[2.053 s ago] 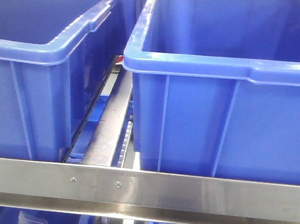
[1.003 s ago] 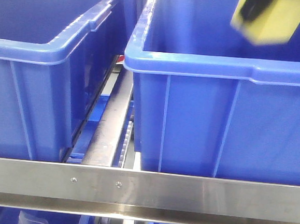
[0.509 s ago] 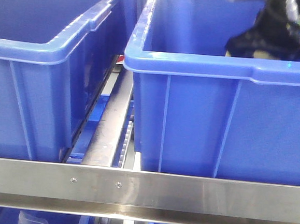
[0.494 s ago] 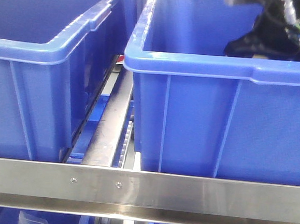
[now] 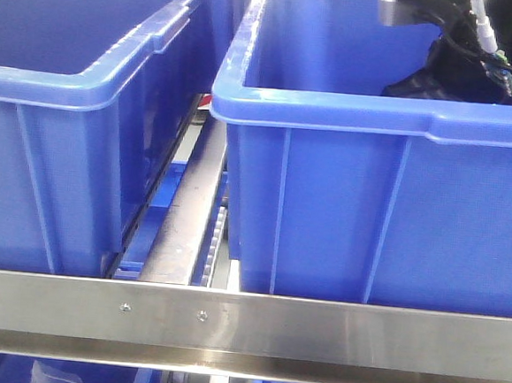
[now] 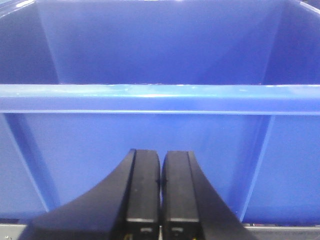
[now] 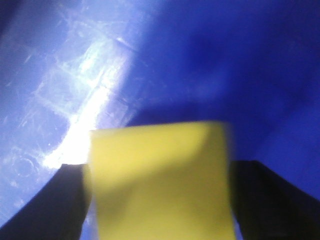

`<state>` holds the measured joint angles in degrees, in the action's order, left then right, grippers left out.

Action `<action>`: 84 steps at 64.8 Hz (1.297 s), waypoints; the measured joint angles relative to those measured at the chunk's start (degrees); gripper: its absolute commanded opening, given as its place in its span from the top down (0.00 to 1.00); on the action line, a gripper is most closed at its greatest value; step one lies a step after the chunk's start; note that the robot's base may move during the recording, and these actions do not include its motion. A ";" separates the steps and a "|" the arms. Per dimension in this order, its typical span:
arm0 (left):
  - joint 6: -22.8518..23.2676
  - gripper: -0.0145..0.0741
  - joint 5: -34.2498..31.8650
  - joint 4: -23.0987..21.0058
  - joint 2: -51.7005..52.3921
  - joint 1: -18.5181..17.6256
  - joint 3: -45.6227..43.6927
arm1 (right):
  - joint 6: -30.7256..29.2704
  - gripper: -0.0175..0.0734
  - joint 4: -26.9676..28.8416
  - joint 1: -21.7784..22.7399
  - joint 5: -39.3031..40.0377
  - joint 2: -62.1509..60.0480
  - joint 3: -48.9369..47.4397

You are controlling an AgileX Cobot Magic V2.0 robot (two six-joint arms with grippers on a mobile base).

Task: Place yellow foam block on left shelf second layer
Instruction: 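Lower the cube with the right gripper into the blue bin, then open the right gripper to release the cube and withdraw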

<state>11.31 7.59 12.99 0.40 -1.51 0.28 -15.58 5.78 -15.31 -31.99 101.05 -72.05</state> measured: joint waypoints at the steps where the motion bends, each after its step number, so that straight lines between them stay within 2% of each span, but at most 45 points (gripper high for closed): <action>1: 0.00 0.68 0.00 0.00 0.00 0.00 0.00 | 0.00 0.12 0.00 0.00 0.10 0.00 0.00; 23: 0.00 0.68 0.00 0.00 0.00 0.00 0.00 | 0.05 0.12 0.00 0.00 0.60 -4.83 0.69; 33: 0.00 0.68 0.00 0.00 0.00 0.00 0.00 | 0.05 0.16 0.00 0.00 5.01 -12.29 6.29; 40: 0.00 0.68 0.00 0.00 0.00 0.00 0.00 | 0.05 0.31 0.00 0.00 10.16 -19.62 13.12; 47: 0.00 0.68 0.00 0.00 0.00 0.00 0.00 | 0.05 0.55 0.00 0.00 14.67 -27.09 20.46; 55: 0.00 0.68 0.00 0.00 0.00 0.00 0.00 | 0.05 0.76 0.00 0.00 18.04 -35.37 27.71; 84: 0.00 0.68 0.00 0.00 0.00 0.00 0.00 | 0.05 0.75 0.38 0.00 25.04 -67.36 47.29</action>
<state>11.31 7.59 12.99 0.40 -1.51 0.28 -15.53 6.16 -15.31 -6.95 33.69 -24.76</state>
